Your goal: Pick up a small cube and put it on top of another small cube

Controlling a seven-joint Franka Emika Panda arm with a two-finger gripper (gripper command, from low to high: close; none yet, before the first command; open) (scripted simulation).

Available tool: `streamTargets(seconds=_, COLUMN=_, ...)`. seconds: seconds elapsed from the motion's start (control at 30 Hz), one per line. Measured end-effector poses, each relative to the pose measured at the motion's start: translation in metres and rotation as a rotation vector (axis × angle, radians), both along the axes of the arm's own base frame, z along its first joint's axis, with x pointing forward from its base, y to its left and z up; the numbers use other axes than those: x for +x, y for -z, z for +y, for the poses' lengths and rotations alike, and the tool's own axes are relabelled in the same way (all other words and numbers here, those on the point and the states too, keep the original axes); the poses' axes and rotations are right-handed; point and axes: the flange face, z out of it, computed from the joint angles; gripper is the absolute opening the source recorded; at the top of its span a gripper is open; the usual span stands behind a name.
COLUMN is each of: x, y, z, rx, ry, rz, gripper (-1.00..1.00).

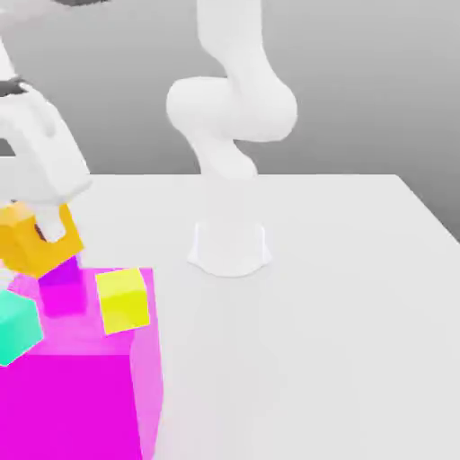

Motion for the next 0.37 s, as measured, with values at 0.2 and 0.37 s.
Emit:
streamTargets(seconds=0.2, x=-0.017, y=0.030, z=0.041, rx=-0.147, ry=0.040, rz=-0.029, gripper=-1.00)
streamTargets(seconds=0.37, x=-0.019, y=0.055, z=0.042, rx=-0.150, ry=0.041, rz=-0.030, gripper=1.00)
